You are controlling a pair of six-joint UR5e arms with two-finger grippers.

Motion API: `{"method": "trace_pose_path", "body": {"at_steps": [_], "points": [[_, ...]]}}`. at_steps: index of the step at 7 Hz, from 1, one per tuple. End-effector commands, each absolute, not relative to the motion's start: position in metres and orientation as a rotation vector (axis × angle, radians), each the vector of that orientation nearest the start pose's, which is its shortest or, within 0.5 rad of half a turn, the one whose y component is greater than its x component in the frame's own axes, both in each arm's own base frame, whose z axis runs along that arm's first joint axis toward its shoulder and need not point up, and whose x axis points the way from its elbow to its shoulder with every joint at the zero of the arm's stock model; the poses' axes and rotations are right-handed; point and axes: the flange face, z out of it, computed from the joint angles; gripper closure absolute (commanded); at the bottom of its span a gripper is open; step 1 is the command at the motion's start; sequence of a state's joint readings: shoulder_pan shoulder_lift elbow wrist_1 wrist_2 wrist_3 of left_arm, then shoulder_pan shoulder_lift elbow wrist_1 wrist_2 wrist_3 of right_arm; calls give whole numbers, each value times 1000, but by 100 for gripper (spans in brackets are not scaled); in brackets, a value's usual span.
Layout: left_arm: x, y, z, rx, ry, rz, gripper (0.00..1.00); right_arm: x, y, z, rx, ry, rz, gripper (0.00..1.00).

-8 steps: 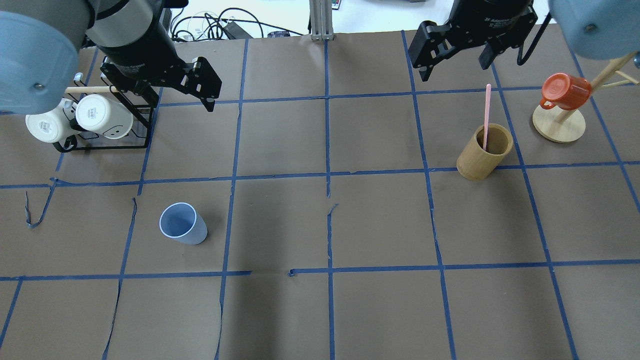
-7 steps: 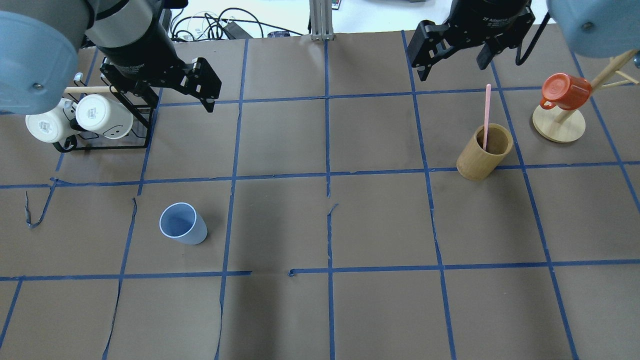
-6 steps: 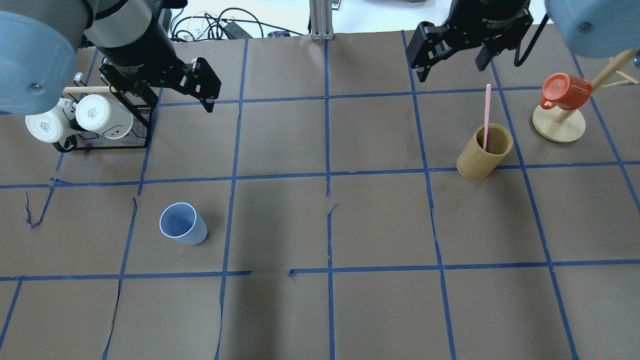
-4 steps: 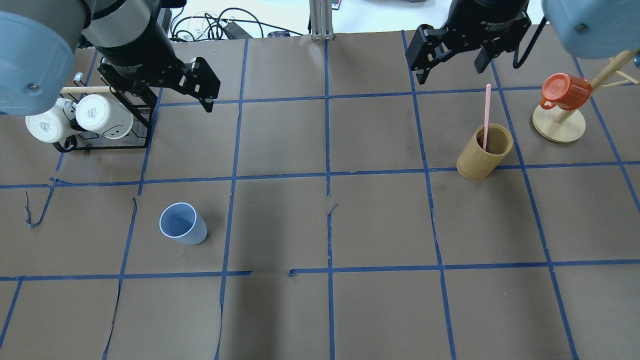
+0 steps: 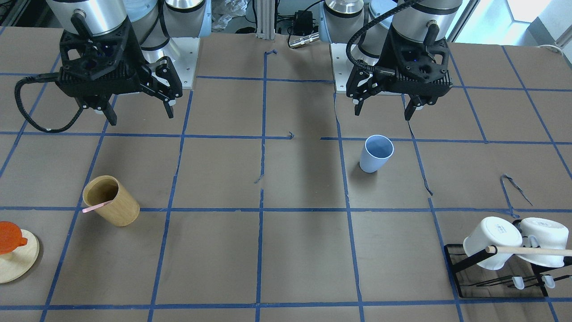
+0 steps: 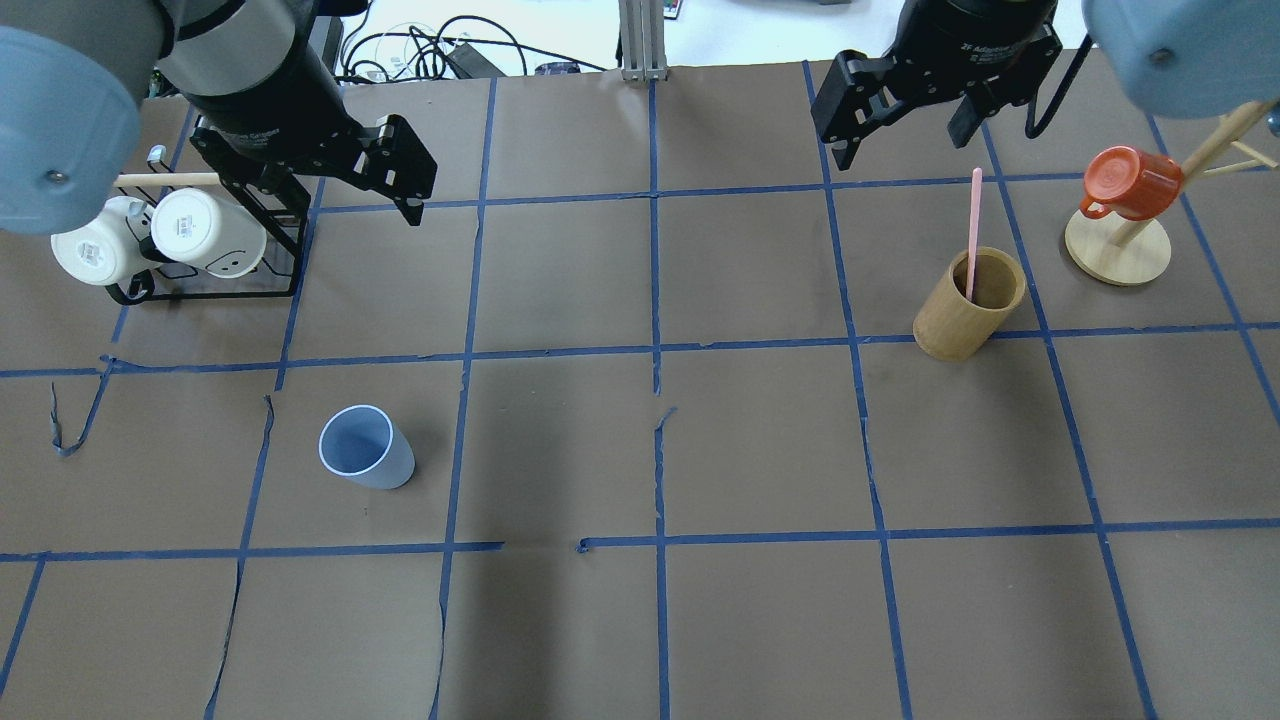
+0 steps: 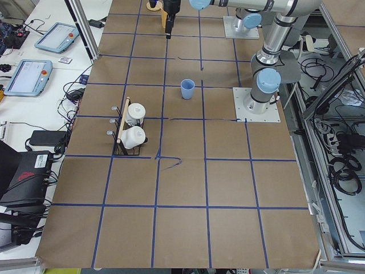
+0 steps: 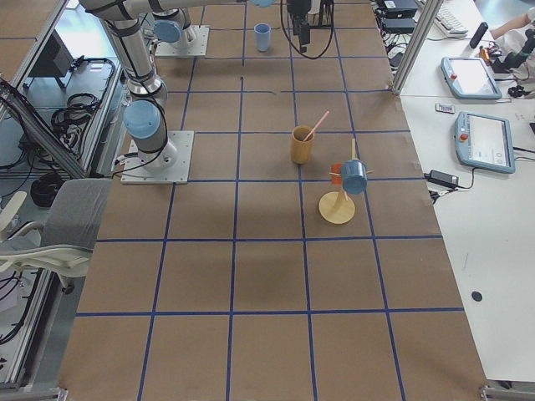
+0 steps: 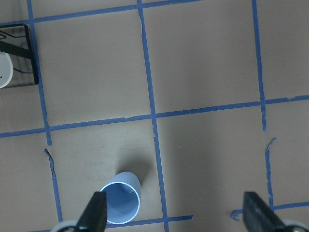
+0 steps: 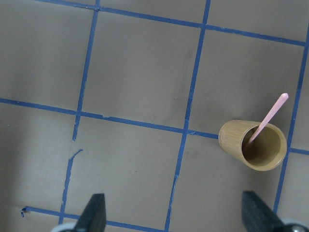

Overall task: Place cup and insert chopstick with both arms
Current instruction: 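Move the left gripper down toward the light blue cup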

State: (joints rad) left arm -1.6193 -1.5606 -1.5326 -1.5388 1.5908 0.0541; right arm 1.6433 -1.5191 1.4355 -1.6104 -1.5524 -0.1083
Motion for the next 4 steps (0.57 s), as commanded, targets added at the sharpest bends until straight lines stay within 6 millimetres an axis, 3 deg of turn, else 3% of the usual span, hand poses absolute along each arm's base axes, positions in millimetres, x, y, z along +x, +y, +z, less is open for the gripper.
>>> {"method": "trace_pose_path", "body": {"at_steps": [1,2,3,4], "points": [[-149,-486,493,139,3124,-22,0,173,-513,533,-286,3106,-199,0],[-134,-484,457,106,3125,74,0,173,-514,533,-281,3106,-202,0],[-110,-477,411,31,3126,185,0,173,-513,533,-281,3106,-199,0],[-100,-468,365,0,3126,248,0,172,-514,534,-284,3109,-207,0]]}}
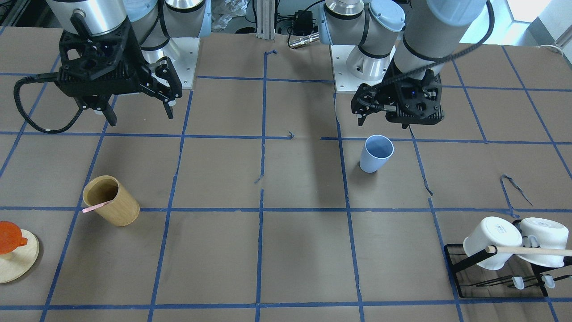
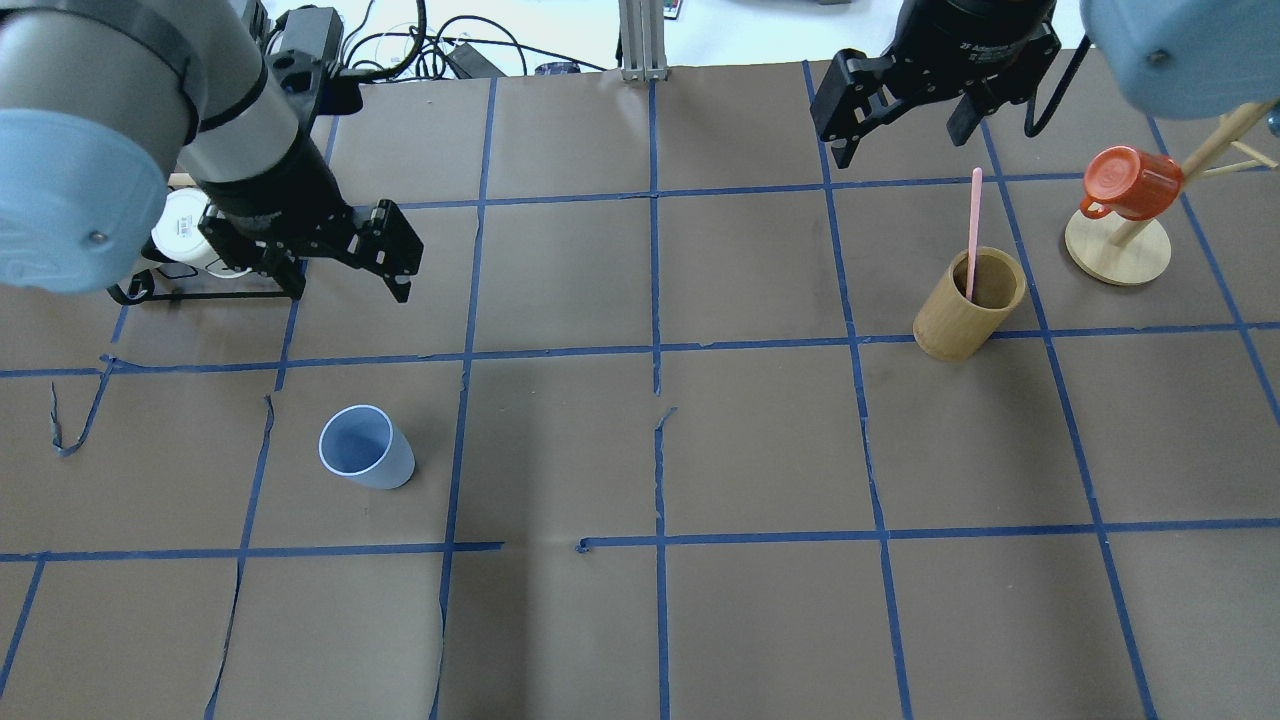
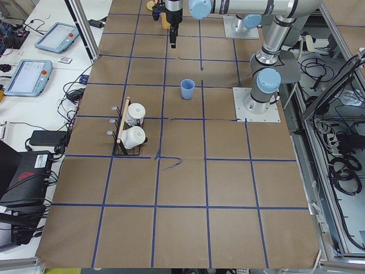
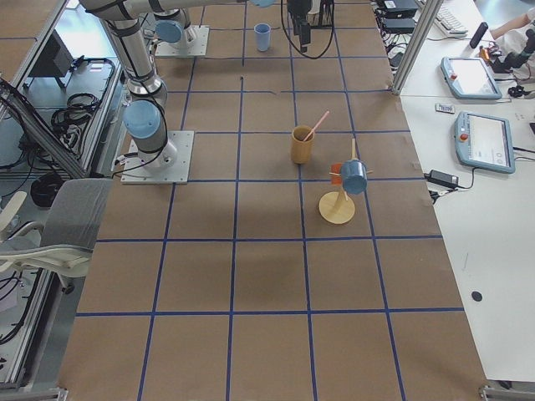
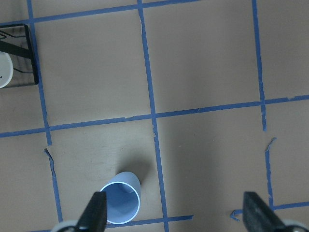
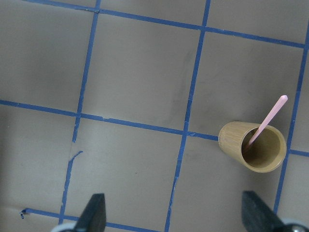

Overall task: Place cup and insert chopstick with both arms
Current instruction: 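Lower the left gripper over the light blue cup and grasp its rim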

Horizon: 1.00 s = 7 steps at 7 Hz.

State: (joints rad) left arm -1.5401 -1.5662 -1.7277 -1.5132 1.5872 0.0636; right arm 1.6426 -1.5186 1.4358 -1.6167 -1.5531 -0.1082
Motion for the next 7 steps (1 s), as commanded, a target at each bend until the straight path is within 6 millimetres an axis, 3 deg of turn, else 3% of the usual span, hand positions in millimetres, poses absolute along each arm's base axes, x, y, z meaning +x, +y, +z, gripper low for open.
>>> {"method": "trace_pose_path", "body": {"at_steps": [1,2,3,4,5,6,7], "points": [[-98,-456,316,-5,3127,234,0,167,-515,533,-270,3108,-200,0],[-94,-441,280,19,3125,190,0,162,-516,534,-255,3110,-200,0],[-91,-425,256,29,3131,261,0,160,-514,538,-248,3112,-209,0],[-91,-423,248,48,3132,285,5,158,-514,543,-246,3111,-233,0],[-90,-426,243,49,3128,305,65,157,-514,544,-244,3111,-241,0],[-90,-429,242,37,3129,305,100,144,-518,547,-190,3133,-253,0],[-90,-431,244,41,3131,295,100,123,-529,534,-152,3143,-210,0]]}}
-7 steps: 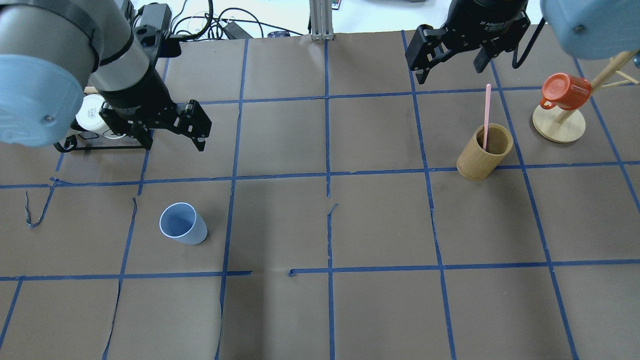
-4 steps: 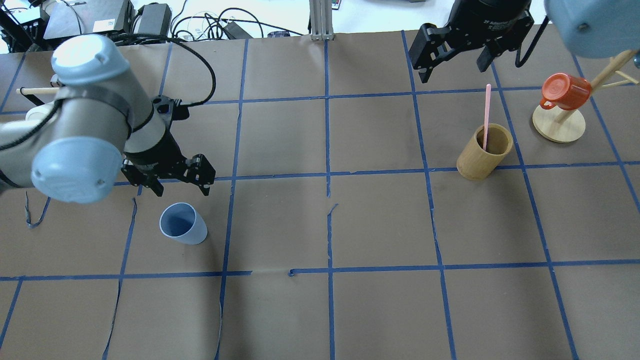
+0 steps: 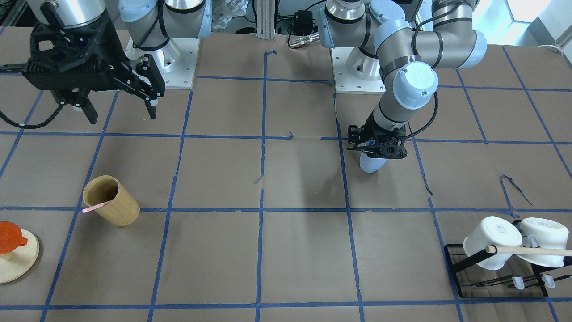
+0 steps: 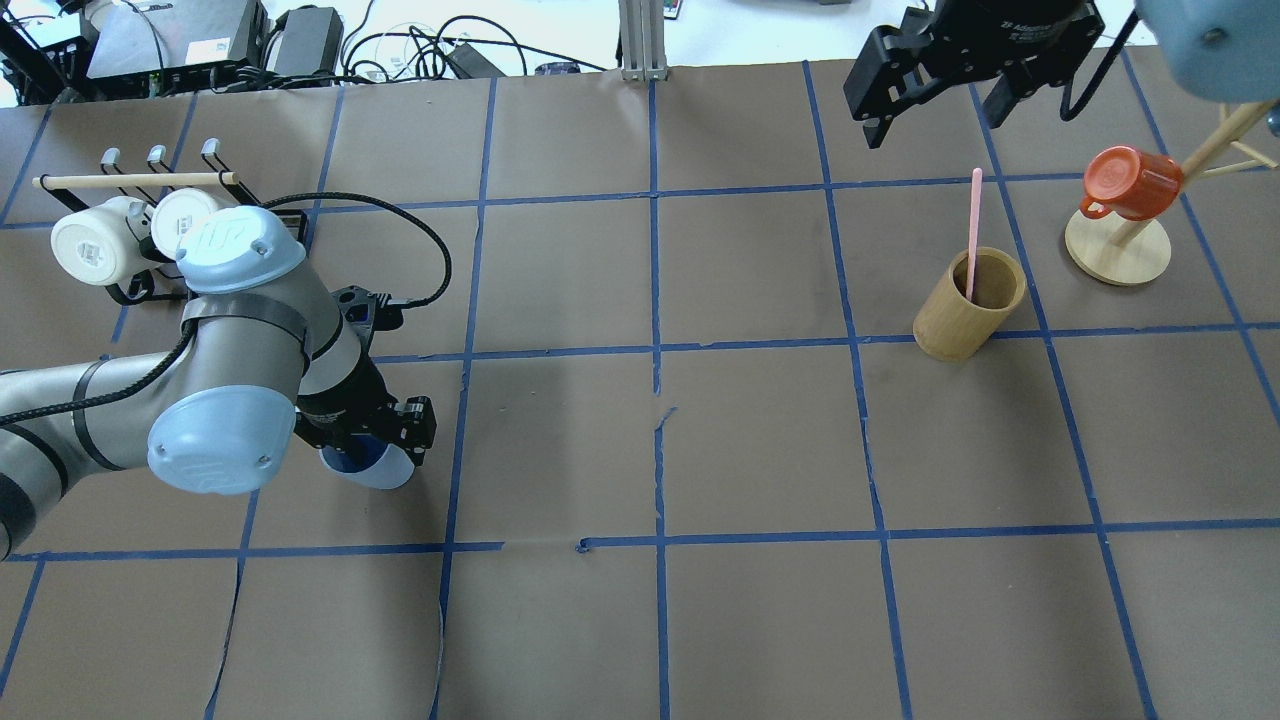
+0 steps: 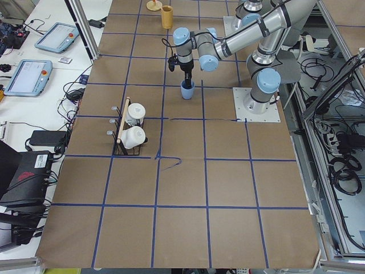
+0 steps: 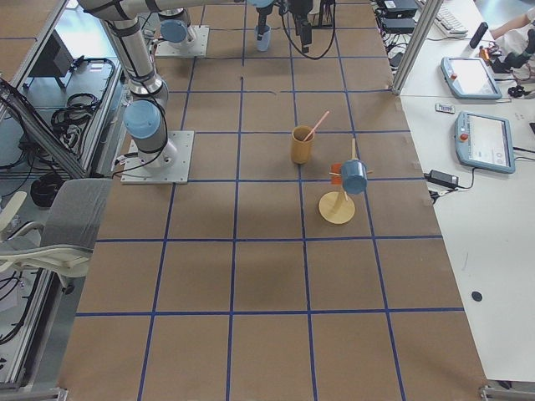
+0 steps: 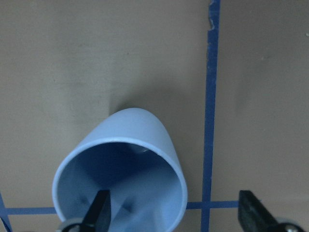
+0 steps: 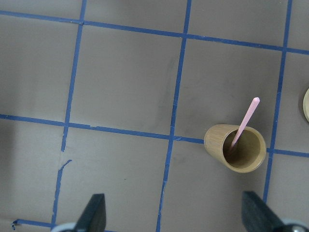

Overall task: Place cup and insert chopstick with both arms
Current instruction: 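Lower the left gripper over the light blue cup and grasp its rim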

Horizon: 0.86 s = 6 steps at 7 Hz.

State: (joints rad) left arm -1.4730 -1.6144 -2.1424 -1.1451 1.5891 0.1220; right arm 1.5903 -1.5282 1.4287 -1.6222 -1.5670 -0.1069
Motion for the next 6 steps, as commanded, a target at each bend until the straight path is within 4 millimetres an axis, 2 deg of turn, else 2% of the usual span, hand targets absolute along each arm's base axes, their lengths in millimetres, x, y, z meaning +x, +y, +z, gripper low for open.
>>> {"method": "trace_pose_path", "body": {"at_steps": [1,2,3,4,6], "points": [[-89,-436,249,19,3132,276,100,104,-544,518,-133,3142,-171,0],[-90,-443,256,-3,3133,235,100,94,-560,508,-135,3163,-164,0],[-93,-462,273,-122,3147,100,100,86,-580,480,-108,3232,-78,0],[-111,-483,291,-163,3206,27,100,82,-609,457,-106,3248,-1,0],[-187,-524,315,-220,3238,-52,100,77,-655,414,-136,3252,190,0]]}}
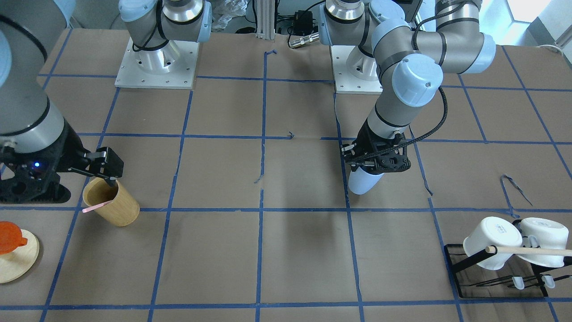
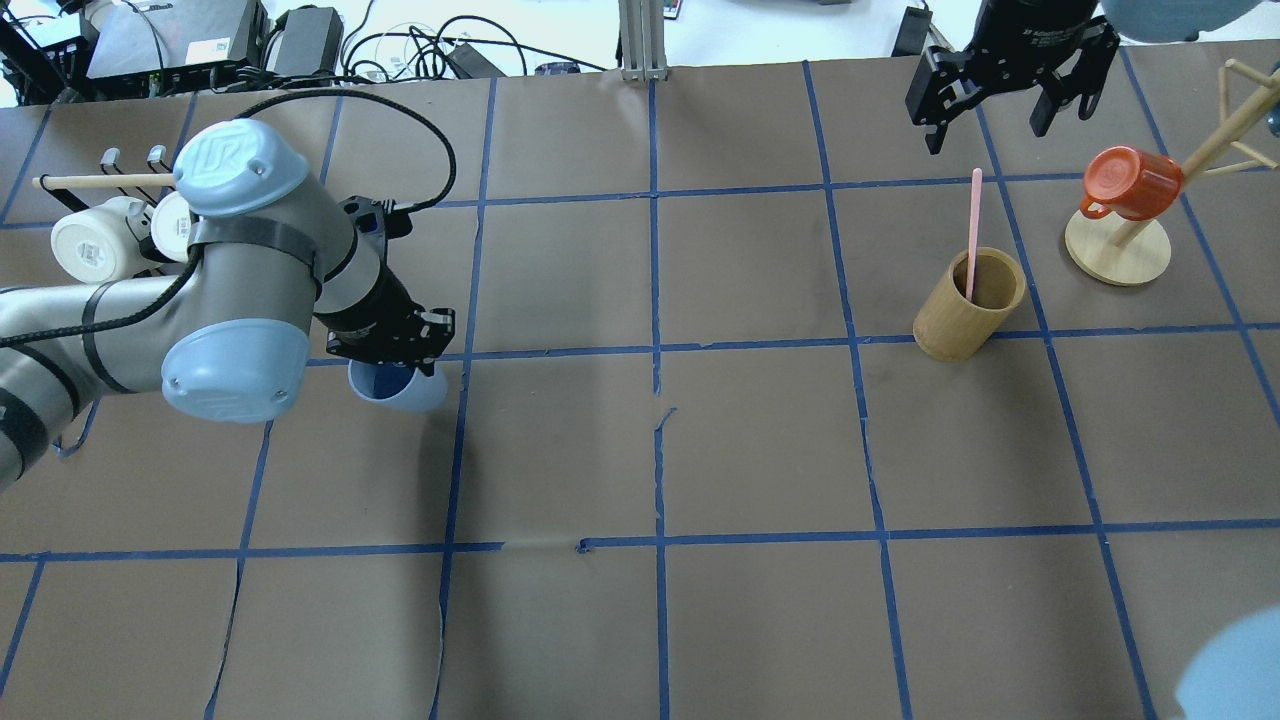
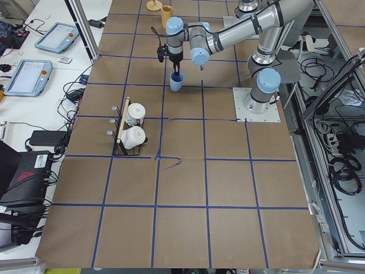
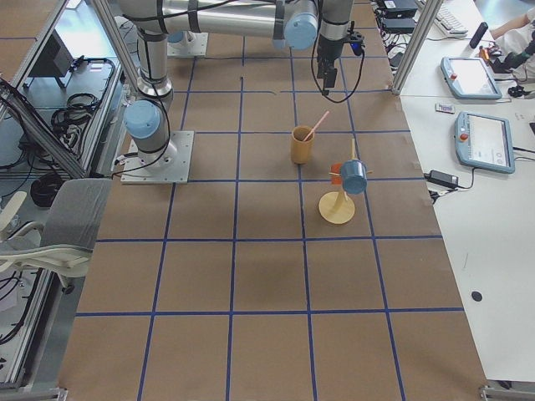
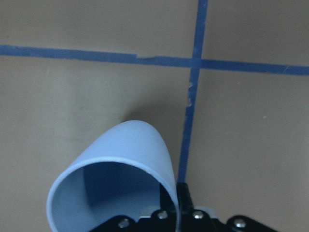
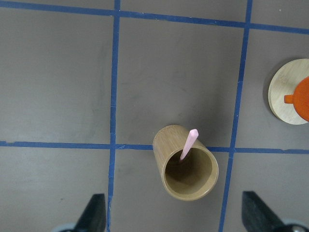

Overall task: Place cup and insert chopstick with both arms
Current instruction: 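Carry the blue cup to center with left gripper while right descends to chopstick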

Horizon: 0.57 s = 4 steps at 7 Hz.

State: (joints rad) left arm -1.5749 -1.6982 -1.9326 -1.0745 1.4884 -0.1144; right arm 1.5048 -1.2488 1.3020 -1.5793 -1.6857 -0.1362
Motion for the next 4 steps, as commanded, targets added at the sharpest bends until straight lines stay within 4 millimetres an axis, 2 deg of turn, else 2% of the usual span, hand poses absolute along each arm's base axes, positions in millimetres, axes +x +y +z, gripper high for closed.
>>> {"method": "trace_pose_path", "body": {"at_steps": [1,2,3,4], "points": [[-219,-555,320,-209,3245,-78,100,71,-668,392,-189,3288,306,0],[-263,-578,313,-161,3253,-95,100,65,-674,374,-273,3317,412,0],[-295,-605,309,-122,3261,-127,100,65,-676,363,-293,3302,440,0],[-326,-628,299,-64,3269,-132,100,66,-679,343,-310,3274,493,0]]}}
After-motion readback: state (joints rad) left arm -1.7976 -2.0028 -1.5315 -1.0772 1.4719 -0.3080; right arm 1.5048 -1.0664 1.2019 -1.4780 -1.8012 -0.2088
